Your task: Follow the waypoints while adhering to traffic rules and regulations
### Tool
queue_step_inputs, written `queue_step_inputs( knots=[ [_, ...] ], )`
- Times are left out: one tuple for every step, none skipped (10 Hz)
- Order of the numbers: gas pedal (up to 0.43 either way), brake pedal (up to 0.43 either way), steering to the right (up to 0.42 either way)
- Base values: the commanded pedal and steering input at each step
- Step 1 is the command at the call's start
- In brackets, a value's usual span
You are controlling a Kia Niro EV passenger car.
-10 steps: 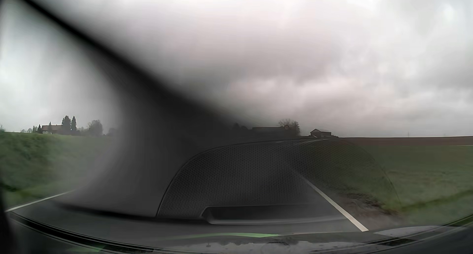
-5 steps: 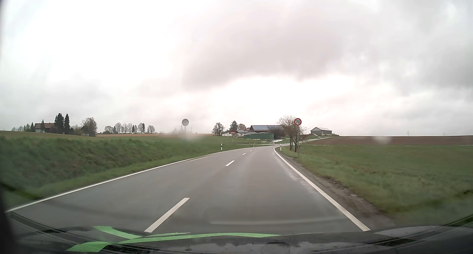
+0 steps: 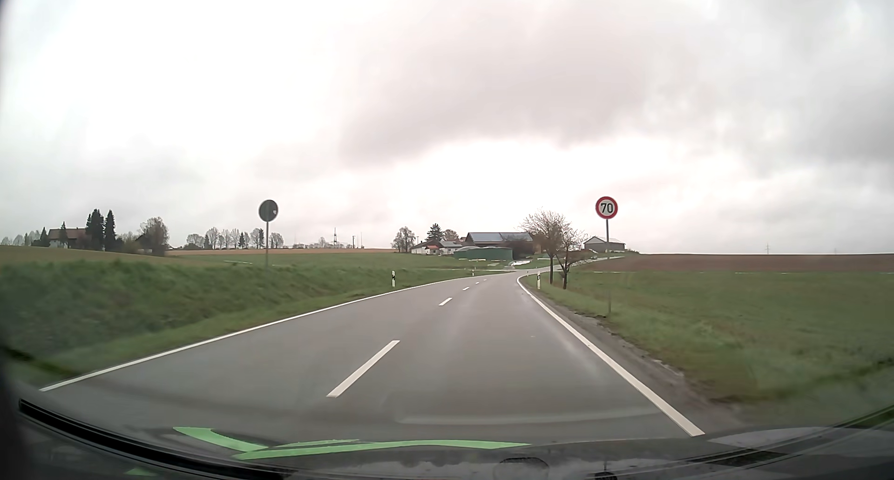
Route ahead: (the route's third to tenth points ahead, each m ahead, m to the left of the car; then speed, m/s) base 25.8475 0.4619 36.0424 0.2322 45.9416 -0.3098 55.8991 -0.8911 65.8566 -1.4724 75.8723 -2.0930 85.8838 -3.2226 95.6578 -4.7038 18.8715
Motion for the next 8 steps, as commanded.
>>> queue_step_inputs(
  knots=[
    [0.067, 0.0, 0.006],
    [0.079, 0.0, 0.006],
    [0.118, 0.0, 0.006],
    [0.138, 0.0, 0.006],
    [0.15, 0.0, 0.006],
    [0.157, 0.0, 0.006],
    [0.157, 0.0, 0.006],
    [0.169, 0.0, 0.006]
  ],
)
